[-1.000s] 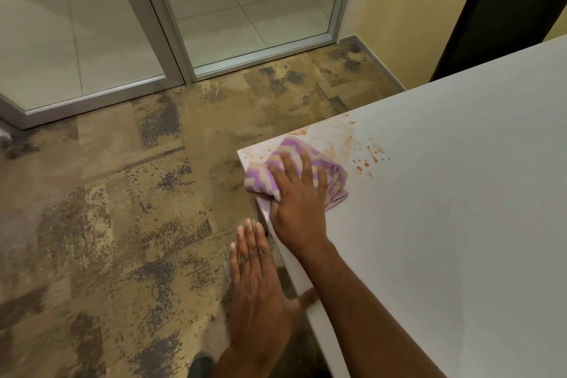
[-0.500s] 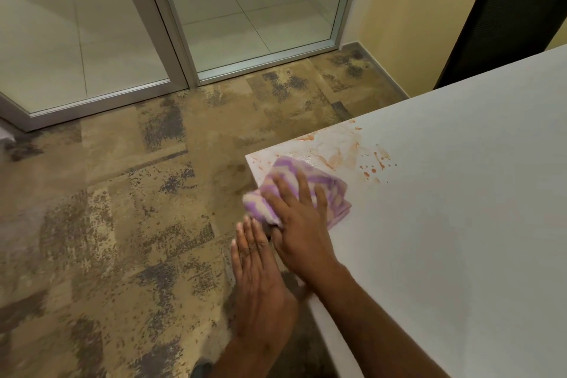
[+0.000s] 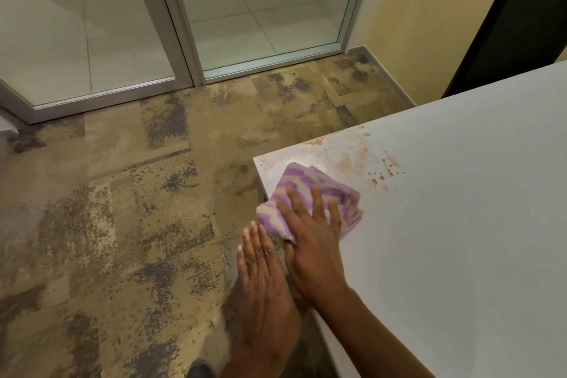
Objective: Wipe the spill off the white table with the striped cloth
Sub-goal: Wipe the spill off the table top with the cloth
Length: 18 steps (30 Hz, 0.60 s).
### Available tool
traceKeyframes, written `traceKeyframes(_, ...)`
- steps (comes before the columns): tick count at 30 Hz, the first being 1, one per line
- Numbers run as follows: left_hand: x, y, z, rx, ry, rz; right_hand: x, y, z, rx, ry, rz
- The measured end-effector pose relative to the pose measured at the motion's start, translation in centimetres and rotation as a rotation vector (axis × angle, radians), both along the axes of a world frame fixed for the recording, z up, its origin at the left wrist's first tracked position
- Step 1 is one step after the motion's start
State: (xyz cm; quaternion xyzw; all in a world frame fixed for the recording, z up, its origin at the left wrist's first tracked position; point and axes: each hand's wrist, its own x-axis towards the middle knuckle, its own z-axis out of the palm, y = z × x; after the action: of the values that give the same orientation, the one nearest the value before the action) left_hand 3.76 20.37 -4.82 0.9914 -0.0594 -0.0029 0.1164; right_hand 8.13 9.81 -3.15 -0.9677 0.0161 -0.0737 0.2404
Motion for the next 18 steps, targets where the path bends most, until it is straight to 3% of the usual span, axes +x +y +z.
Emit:
traceKeyframes(4, -0.1, 0.7, -1.0, -0.086, 0.029, -0.021, 6.1, 1.8, 0.0, -0.066, -0.031, 0.063)
traceKeyframes(9, 0.6, 0.4, 0.1, -0.163, -0.019, -0.122, 10.9, -0.7, 1.0, -0.041, 0.01, -0.126)
traceKeyframes(13, 1.2, 0.4, 0.5, -0.132, 0.017, -0.154, 8.4, -4.4, 1.3, -0.039, 0.011, -0.299)
traceKeyframes(18, 1.2, 0.4, 1.0, -0.113, 0.09, -0.158, 1.0, -2.4, 1.1, 0.021, 0.002, -0.069)
